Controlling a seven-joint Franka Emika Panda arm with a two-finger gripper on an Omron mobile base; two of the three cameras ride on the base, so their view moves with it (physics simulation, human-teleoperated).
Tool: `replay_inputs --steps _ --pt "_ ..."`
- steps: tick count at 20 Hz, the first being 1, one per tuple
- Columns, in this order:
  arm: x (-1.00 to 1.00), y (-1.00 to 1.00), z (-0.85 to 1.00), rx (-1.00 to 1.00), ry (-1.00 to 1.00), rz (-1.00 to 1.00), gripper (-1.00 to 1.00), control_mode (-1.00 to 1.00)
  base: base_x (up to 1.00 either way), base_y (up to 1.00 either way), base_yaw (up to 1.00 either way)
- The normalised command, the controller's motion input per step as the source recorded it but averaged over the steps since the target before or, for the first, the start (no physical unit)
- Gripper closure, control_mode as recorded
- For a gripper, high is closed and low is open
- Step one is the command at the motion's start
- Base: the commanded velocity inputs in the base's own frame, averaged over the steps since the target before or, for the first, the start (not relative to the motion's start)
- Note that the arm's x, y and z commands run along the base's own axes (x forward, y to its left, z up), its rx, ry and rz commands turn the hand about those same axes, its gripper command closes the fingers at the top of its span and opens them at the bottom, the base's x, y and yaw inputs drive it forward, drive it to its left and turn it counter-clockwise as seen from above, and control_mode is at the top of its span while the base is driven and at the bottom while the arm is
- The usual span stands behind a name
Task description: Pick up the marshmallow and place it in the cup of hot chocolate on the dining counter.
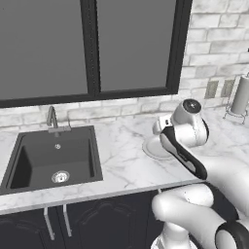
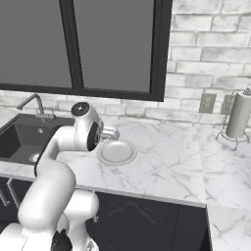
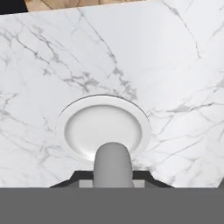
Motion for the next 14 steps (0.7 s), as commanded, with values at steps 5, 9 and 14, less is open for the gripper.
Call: replay_inputs --steps 5,9,14 --pt "-0.35 0.08 0.25 0.0 -0.1 0.0 1.0 -1.0 0.0 0.0 0.0" --pt "-0.21 0.06 0.27 0.0 -0.09 0.04 1.0 1.0 -0.02 0.02 0.03" --pt "0.0 0.0 0.0 0.0 0.0 0.0 1.0 1.0 -0.24 0.26 0.17"
